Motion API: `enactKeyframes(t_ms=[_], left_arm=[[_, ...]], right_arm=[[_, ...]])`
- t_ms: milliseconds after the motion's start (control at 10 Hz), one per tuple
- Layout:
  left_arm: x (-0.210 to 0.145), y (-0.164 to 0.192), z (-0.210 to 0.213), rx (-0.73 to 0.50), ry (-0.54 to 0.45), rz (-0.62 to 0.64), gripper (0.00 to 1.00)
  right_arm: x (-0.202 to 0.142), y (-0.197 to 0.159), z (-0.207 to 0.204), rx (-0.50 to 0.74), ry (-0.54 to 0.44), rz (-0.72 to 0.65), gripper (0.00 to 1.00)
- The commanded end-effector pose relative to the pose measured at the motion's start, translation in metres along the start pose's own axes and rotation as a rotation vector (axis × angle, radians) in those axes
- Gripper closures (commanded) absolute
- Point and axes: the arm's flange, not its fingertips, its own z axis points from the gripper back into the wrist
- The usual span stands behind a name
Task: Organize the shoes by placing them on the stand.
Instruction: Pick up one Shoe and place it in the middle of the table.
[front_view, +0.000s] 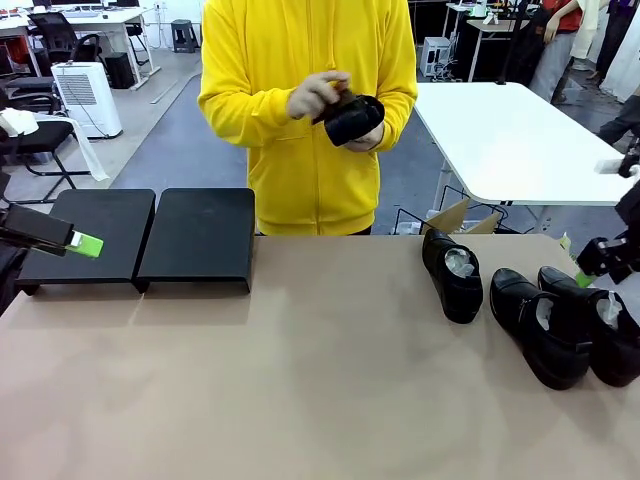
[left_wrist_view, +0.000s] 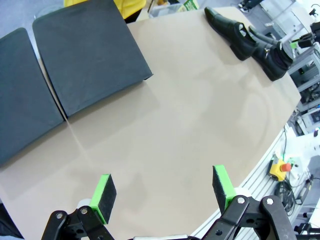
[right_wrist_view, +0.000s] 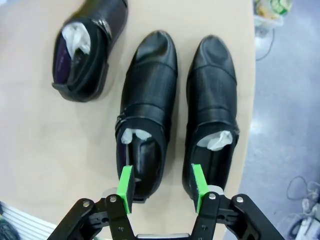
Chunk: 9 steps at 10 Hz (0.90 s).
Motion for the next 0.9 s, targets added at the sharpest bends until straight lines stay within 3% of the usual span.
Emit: enactKeyframes(t_ms=[0, 500, 800], left_arm=[[0.001, 0.002, 0.0, -0.017, -0.008, -0.01, 0.0], [0.001, 0.002, 0.0, -0.017, -0.008, -0.01, 0.0], [0.001, 0.002, 0.0, -0.017, -0.008, -0.01, 0.0]], right_arm=[[0.007, 0.016, -0.012, -0.078, 0.083, 0.014, 0.4], [0.019, 0.022, -0.058, -0.119, 0.221, 0.02, 0.4], [0.022, 0.02, -0.077, -0.082, 0.229, -0.007, 0.4]])
